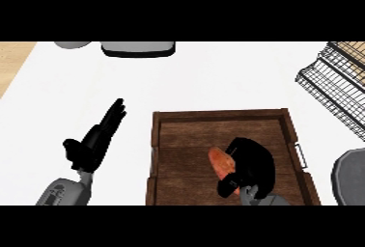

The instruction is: Pick the sweet potato from the tray and place it in the tiered basket

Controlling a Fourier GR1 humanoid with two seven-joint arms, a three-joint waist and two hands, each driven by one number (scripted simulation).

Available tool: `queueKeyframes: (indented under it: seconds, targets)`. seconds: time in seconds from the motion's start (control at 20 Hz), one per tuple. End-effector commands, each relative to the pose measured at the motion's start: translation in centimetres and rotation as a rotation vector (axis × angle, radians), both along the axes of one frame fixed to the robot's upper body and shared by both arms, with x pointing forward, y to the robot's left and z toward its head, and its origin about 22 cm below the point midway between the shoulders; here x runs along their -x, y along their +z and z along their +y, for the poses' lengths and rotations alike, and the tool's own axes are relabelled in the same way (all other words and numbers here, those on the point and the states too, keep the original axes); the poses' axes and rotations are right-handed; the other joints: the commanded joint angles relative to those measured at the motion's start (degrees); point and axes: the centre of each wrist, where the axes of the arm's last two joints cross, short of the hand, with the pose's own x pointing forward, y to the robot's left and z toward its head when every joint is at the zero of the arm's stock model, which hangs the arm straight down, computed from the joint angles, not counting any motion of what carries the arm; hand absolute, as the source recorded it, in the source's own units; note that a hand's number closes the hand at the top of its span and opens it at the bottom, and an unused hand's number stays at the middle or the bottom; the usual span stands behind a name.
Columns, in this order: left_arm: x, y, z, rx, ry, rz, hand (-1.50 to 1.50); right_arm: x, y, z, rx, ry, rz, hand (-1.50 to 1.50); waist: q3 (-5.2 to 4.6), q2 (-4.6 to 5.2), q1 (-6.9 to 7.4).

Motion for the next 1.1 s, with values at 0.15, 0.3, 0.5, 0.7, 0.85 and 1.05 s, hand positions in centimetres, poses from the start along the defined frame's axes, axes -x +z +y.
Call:
queueKeyframes:
  seconds: [0.15,0.3,0.5,0.7,0.85,1.05]
  targets:
    - [0.1,0.4,0.1,-0.007,0.003,-0.006,0.00,-1.3,2.1,-0.9,0.075,-0.129,-0.027,1.50,0.07,0.05,-0.02]
    - [1.3,-0.6,1.7,-0.005,0.061,0.003,0.00,1.9,0.1,-12.8,0.192,-0.297,-0.036,1.50,0.15,-0.43,-3.08]
    - [1.5,-0.7,2.8,-0.011,0.119,0.007,0.00,3.9,1.3,-23.0,0.319,-0.481,-0.060,1.50,0.36,-0.83,-7.32]
    - [3.0,-1.6,3.2,0.000,0.112,0.027,0.00,6.0,6.2,-27.5,0.171,-0.552,-0.354,1.50,0.26,-1.34,-6.14]
    - [2.5,-1.8,2.6,0.008,0.093,0.034,0.00,6.9,8.6,-30.0,0.063,-0.551,-0.555,1.50,0.29,-1.08,-5.82]
    - [2.4,-1.4,2.8,-0.004,0.055,0.017,0.00,8.7,13.5,-33.4,0.082,-0.489,-0.691,1.50,0.10,-0.40,-2.49]
